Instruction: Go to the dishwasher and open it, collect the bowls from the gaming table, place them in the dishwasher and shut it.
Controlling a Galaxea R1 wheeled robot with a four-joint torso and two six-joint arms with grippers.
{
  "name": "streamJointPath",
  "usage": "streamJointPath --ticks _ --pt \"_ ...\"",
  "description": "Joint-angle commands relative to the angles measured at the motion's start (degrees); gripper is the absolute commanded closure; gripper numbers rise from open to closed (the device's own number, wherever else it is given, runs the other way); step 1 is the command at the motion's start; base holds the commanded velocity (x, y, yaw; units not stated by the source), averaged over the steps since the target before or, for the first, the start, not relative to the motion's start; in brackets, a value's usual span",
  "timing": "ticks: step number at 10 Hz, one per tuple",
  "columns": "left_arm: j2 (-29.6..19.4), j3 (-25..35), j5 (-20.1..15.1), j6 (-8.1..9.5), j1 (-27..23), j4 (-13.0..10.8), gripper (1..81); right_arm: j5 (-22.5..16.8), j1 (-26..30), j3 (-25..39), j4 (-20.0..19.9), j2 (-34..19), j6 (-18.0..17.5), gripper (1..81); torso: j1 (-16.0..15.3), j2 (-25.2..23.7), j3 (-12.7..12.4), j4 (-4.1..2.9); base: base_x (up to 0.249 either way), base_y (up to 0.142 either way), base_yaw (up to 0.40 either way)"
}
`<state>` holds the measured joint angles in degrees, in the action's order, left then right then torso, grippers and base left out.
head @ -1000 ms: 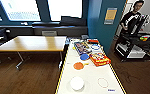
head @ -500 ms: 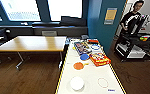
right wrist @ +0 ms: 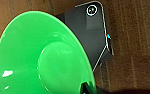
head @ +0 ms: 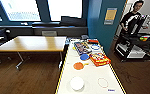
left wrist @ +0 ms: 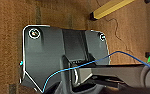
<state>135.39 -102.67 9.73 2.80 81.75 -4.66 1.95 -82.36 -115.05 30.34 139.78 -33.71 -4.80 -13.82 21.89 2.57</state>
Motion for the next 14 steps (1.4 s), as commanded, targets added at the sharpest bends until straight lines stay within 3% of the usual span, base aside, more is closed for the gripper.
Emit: streamJointPath --ticks 1,4,5,6,7,9,11,12,14 --pt "-16.17 14.58 4.94 3.68 -3.56 1.49 1.0 -1.86 1.27 -0.07 0.95 -0.96 0.13 81.1 0.0 0.0 0.0 0.0 0.0 0.0 0.0" --pt "-27.68 23.55 7.75 11.15 -6.9 1.32 1.0 -1.86 1.36 -0.25 0.77 -0.09 0.13 81.1 0.0 0.0 0.0 0.0 0.0 0.0 0.0" --pt "-29.97 25.22 8.8 14.21 -8.04 1.49 1.0 -1.86 1.53 0.01 0.77 0.0 0.13 81.1 0.0 0.0 0.0 0.0 0.0 0.0 0.0" --pt "-31.65 26.19 10.12 19.2 -9.1 1.49 1.0 -1.86 1.62 0.02 0.77 0.18 0.13 81.1 0.0 0.0 0.0 0.0 0.0 0.0 0.0" --pt "-32.98 26.9 10.93 22.95 -10.59 1.41 1.0 -1.86 1.62 0.02 0.95 0.44 0.13 81.1 0.0 0.0 0.0 0.0 0.0 0.0 0.0" --pt "-36.5 29.01 10.93 27.69 -14.46 0.97 1.0 -1.86 1.71 -0.16 0.95 0.62 0.13 81.1 0.0 0.0 0.0 0.0 0.0 0.0 0.0" --pt "-38.87 32.79 9.88 27.96 -17.63 -2.02 1.0 -1.86 1.89 -0.33 0.95 0.62 0.13 81.1 0.0 0.0 0.0 0.0 0.0 0.0 0.0" --pt "-38.43 32.97 9.26 27.96 -19.46 -1.85 1.0 -1.86 1.97 -0.33 0.95 0.62 0.13 81.1 -0.02 0.0 0.0 0.0 0.0 0.0 0.0" --pt "-37.73 33.85 3.9 28.13 -24.38 1.23 1.0 -1.95 2.33 -0.07 0.95 0.62 0.22 81.1 0.0 0.0 0.0 0.0 0.0 0.0 0.0"
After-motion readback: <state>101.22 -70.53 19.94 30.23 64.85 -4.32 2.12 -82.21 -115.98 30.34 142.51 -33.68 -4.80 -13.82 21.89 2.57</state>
